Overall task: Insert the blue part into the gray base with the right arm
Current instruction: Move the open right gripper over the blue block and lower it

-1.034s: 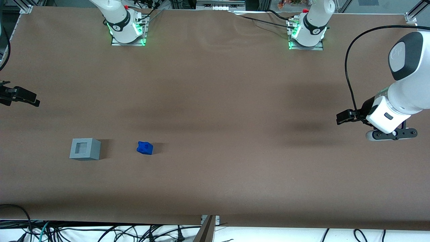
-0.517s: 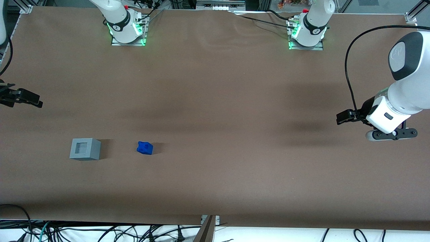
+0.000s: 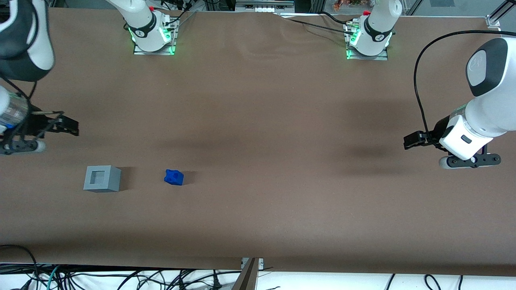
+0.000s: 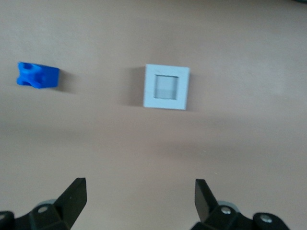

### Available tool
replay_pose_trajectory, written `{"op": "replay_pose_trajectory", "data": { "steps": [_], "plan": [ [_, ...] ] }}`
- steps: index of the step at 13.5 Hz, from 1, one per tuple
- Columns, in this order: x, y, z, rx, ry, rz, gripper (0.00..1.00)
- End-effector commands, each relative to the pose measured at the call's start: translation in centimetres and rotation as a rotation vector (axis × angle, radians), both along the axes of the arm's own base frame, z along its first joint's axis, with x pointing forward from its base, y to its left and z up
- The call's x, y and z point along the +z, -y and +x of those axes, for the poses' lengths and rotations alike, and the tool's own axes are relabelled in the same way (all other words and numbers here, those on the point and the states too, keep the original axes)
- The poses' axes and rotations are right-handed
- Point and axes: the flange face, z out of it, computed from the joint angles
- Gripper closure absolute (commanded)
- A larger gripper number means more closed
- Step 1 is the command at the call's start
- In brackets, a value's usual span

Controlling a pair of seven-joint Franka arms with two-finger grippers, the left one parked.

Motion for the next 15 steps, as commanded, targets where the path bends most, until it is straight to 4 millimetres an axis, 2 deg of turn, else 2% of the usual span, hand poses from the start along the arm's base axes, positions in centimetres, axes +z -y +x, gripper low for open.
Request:
{"op": "replay_pose_trajectory", "data": {
  "steps": [1, 5, 9, 12, 15],
  "plan": [
    [-2.0, -5.7, 1.3, -0.102, 0.022, 0.03, 0.0],
    [-7.5, -12.6, 2.9, -0.184, 0.059, 0.016, 0.0],
    [-12.6, -14.5, 4.8, -0.224, 0.096, 0.077, 0.0],
    [-16.1, -16.6, 5.2, -0.222, 0.082, 0.106, 0.0],
    [-18.7, -18.1, 5.3, -0.202, 0.086, 0.102, 0.0]
  ]
}}
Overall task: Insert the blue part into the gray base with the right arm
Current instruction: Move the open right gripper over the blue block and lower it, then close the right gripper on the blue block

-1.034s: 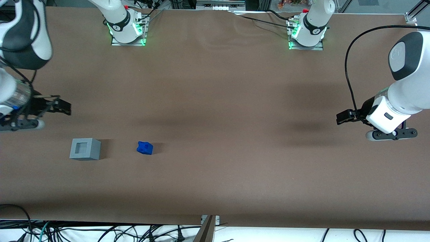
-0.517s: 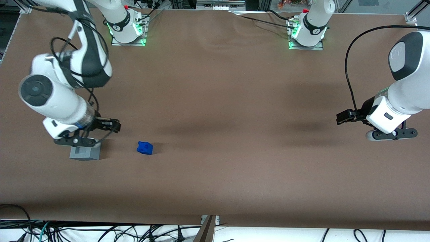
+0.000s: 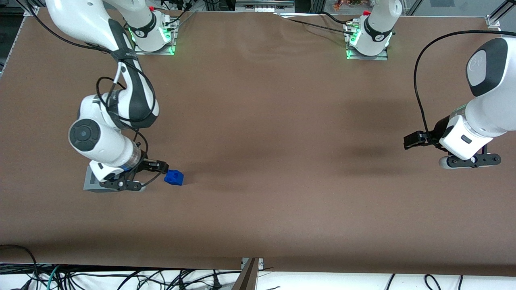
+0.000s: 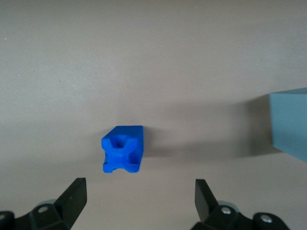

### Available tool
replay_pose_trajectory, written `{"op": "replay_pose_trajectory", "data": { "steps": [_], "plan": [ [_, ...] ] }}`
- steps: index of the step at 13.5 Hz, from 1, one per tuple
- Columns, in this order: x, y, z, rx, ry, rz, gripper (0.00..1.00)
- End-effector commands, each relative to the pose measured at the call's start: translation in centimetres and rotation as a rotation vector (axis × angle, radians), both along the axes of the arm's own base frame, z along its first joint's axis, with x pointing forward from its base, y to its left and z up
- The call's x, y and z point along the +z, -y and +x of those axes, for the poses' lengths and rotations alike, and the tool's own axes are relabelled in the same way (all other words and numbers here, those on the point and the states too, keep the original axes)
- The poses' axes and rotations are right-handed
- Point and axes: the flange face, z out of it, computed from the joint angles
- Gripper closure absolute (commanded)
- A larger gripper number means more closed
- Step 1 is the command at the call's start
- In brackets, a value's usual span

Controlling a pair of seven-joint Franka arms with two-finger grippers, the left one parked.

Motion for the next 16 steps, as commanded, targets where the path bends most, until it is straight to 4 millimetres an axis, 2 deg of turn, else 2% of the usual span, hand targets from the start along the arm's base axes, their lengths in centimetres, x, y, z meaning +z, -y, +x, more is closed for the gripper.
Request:
{"op": "replay_pose_trajectory", "data": {
  "steps": [1, 5, 16],
  "plan": [
    [-1.4, -1.6, 0.6, -0.002, 0.024, 0.01, 0.0],
    [-3.9, -1.9, 0.8, 0.001, 0.02, 0.002, 0.0],
    [-8.1, -2.4, 1.2, 0.003, 0.052, 0.004, 0.0]
  ]
}}
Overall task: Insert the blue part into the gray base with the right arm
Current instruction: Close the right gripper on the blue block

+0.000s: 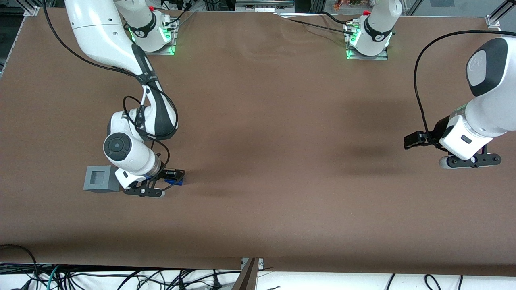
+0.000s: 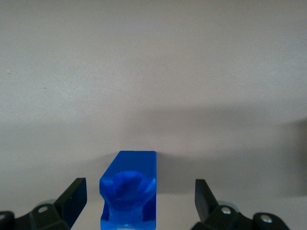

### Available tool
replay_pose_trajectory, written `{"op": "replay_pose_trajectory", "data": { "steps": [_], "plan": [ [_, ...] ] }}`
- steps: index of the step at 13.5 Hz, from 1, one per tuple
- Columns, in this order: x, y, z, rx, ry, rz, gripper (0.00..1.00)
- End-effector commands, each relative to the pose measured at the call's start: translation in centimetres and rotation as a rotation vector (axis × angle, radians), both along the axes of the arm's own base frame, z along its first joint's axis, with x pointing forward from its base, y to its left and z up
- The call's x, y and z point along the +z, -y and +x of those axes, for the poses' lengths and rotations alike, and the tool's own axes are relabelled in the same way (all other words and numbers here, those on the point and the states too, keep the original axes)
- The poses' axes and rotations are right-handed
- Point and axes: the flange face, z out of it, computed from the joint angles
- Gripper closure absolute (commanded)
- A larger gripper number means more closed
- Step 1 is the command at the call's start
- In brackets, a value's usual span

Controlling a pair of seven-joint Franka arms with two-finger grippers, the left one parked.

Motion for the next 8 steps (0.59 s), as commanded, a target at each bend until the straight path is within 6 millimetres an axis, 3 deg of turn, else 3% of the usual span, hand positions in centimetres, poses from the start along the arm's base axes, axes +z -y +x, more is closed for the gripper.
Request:
{"op": "replay_pose_trajectory", "data": {
  "steps": [1, 6, 7, 8],
  "plan": [
    [-0.3, -0.96, 0.31, -0.01, 0.006, 0.02, 0.0],
    [-0.81, -1.12, 0.16, -0.009, -0.002, 0.019, 0.02],
    [-0.81, -1.12, 0.16, -0.009, -0.002, 0.019, 0.06],
    [-0.81, -1.12, 0.16, -0.006, -0.002, 0.019, 0.18]
  ]
}}
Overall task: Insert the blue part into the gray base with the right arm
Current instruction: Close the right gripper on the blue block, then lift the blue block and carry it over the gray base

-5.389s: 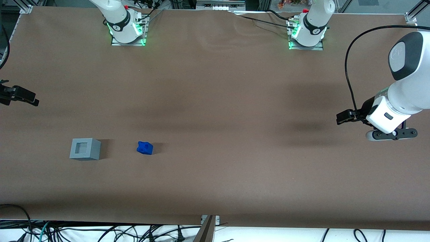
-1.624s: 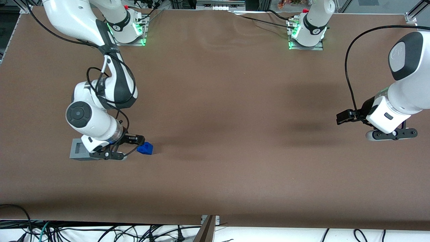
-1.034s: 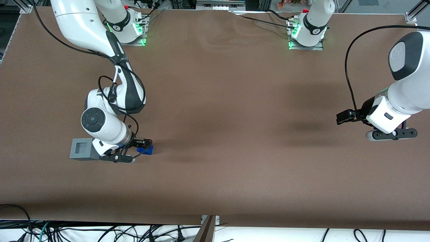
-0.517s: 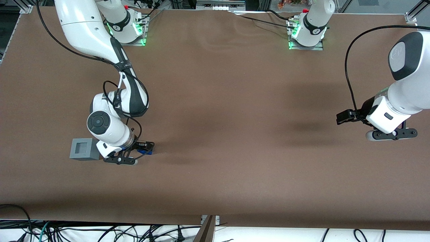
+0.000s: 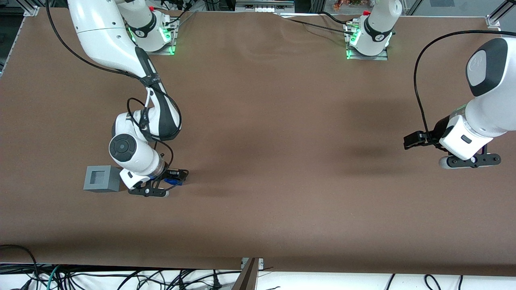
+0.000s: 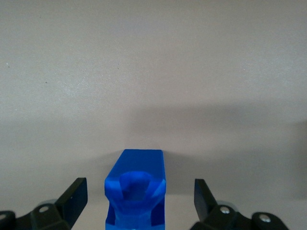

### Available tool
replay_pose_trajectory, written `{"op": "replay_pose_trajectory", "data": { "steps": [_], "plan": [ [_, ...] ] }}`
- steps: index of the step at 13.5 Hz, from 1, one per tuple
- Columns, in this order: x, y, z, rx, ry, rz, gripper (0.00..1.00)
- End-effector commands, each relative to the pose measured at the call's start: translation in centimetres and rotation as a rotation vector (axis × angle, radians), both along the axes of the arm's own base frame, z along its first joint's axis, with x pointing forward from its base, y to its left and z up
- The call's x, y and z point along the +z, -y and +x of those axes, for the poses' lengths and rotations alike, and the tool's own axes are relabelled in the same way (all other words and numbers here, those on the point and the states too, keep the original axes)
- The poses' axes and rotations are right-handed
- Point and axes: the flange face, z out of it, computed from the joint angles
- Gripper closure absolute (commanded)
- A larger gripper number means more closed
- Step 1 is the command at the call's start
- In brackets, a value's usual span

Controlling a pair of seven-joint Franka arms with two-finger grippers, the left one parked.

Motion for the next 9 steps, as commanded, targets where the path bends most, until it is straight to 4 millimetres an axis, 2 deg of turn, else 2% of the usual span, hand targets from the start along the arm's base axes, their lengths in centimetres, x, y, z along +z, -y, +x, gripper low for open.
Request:
{"op": "replay_pose_trajectory", "data": {
  "steps": [1, 2, 4, 7, 8, 9],
  "plan": [
    [0.0, -0.4, 0.5, -0.012, 0.006, 0.015, 0.32],
    [-0.1, -0.3, 0.4, -0.011, 0.003, 0.014, 0.44],
    [-0.1, -0.4, 0.4, -0.011, 0.003, 0.014, 0.58],
    [0.5, -0.5, 0.5, 0.003, 0.008, 0.014, 0.62],
    [1.0, -0.3, 0.5, 0.005, 0.011, 0.015, 0.62],
    [2.4, 0.1, 0.8, 0.009, 0.019, 0.016, 0.62]
  ]
}}
